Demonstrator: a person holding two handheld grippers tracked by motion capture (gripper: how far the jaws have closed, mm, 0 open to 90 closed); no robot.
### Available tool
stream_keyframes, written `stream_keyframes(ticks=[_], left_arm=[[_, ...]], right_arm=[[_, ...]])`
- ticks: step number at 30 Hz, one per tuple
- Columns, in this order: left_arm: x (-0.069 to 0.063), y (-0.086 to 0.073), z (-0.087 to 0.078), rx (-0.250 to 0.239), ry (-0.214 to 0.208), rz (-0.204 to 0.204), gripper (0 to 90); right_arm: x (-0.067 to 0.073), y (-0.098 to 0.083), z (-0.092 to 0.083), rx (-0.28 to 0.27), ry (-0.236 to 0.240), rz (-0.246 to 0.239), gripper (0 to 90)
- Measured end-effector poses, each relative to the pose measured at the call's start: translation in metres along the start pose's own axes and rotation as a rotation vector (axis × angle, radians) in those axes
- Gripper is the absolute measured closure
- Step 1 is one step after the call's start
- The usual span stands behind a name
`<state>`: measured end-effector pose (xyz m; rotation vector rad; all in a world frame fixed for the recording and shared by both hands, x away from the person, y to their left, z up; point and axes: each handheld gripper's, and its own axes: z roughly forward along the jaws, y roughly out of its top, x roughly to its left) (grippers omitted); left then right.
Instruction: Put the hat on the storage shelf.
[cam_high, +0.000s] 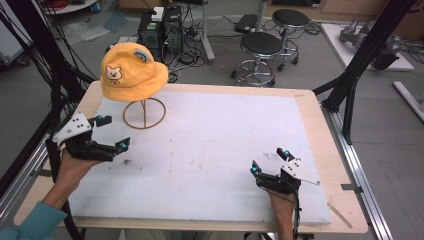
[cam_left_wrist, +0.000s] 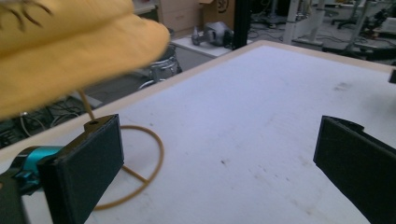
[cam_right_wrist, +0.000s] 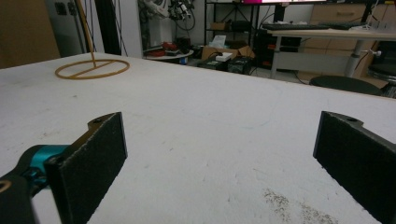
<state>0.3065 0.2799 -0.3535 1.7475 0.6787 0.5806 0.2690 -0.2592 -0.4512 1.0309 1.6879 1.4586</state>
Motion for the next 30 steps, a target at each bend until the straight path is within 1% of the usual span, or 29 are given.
stream_keyframes(ticks=[1,3,6,8,11,13,14,18,20,21,22,23,26,27,28,29,30], left_arm=[[-0.002,-0.007,0.0,-0.003,-0.017,-0.006,2.0],[-0.005,-0.017,0.0,0.001,-0.031,-0.005,2.1],[-0.007,-0.031,0.0,-0.02,-0.046,-0.023,2.1],[-0.01,-0.041,0.0,-0.032,-0.057,-0.023,2.1],[-0.013,-0.054,0.002,-0.04,-0.06,-0.027,2.1],[-0.014,-0.06,0.003,-0.048,-0.064,-0.035,2.1],[-0.014,-0.064,0.003,-0.056,-0.053,-0.03,2.1],[-0.016,-0.075,0.006,-0.053,-0.047,-0.021,2.1],[-0.016,-0.08,0.007,-0.054,-0.047,-0.025,2.1],[-0.017,-0.082,0.008,-0.058,-0.042,-0.026,2.1],[-0.016,-0.083,0.008,-0.062,-0.049,-0.024,2.1],[-0.017,-0.085,0.009,-0.064,-0.046,-0.033,2.1],[-0.018,-0.088,0.01,-0.061,-0.049,-0.034,2.1],[-0.018,-0.089,0.011,-0.063,-0.052,-0.032,2.1],[-0.018,-0.09,0.011,-0.065,-0.046,-0.028,2.1],[-0.018,-0.091,0.011,-0.064,-0.042,-0.028,2.1],[-0.018,-0.093,0.011,-0.073,-0.045,-0.033,2.1]], right_arm=[[0.0,0.0,0.0,-0.003,0.0,-0.002,1.6],[0.0,0.0,0.0,-0.006,-0.002,0.0,1.6],[-0.001,0.0,0.0,-0.006,-0.001,0.006,1.6],[-0.001,0.0,0.0,-0.007,-0.001,0.009,1.6],[0.0,0.0,0.0,-0.008,-0.004,0.002,1.6],[0.0,0.0,0.0,-0.007,-0.006,0.003,1.6],[0.0,0.0,-0.001,-0.006,-0.006,0.005,1.6],[0.0,0.0,0.0,-0.01,-0.01,0.001,1.6],[0.0,0.0,-0.001,-0.007,-0.008,0.011,1.6],[0.0,0.0,0.0,-0.01,-0.011,0.002,1.6],[0.0,0.0,-0.001,-0.006,-0.009,0.01,1.6],[0.0,0.0,-0.001,-0.01,-0.011,0.004,1.6],[0.0,0.0,-0.001,-0.006,-0.007,0.01,1.6],[0.0,0.0,0.0,-0.011,-0.009,0.002,1.6],[0.0,0.0,-0.001,-0.006,-0.008,0.01,1.6],[0.0,0.0,-0.001,-0.006,-0.007,0.009,1.6],[0.0,0.0,0.0,-0.013,-0.008,-0.003,1.6]])
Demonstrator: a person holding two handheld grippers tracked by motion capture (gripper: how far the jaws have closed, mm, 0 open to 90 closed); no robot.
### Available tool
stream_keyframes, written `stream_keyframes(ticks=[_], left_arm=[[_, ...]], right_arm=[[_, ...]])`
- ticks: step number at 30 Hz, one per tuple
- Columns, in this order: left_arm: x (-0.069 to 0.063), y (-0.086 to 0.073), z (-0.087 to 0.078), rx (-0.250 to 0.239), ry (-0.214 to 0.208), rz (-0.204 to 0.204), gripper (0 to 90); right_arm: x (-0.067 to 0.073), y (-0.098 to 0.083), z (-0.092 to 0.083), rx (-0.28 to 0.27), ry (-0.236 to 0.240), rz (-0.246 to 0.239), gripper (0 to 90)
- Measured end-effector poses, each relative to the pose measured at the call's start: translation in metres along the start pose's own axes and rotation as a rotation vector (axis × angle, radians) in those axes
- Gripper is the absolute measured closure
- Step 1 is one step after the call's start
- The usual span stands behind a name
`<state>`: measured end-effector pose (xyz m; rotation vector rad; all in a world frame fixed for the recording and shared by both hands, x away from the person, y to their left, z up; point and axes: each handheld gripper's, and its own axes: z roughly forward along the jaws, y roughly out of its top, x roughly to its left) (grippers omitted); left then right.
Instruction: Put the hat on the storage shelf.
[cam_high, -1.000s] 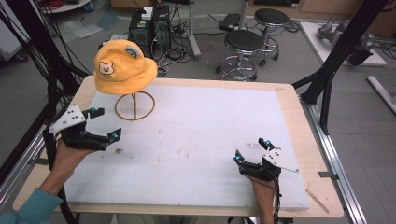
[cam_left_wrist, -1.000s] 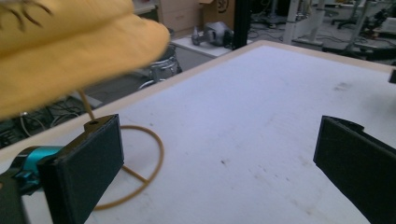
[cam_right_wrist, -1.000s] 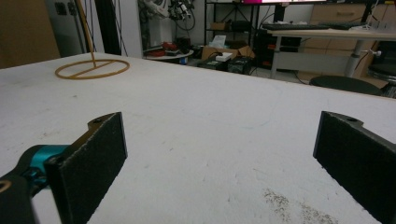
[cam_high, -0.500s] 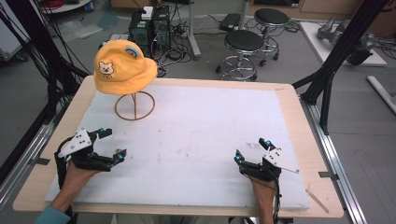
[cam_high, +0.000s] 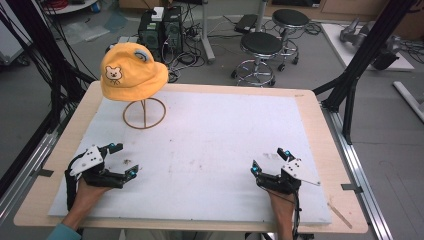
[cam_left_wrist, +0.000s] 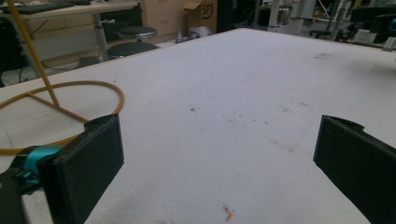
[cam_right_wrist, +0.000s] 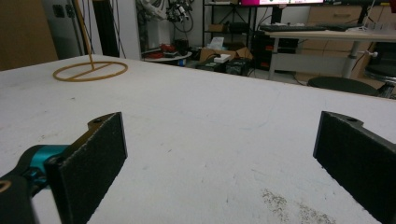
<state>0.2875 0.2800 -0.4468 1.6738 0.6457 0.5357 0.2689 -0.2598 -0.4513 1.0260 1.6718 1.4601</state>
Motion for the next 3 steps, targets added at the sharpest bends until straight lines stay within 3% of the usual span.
stream_keyframes(ticks=[3], left_arm=[[0.0007,-0.002,-0.0017,-0.022,0.009,-0.003,2.1]], right_arm=[[-0.0001,0.0,0.0,-0.001,0.001,-0.002,1.6]])
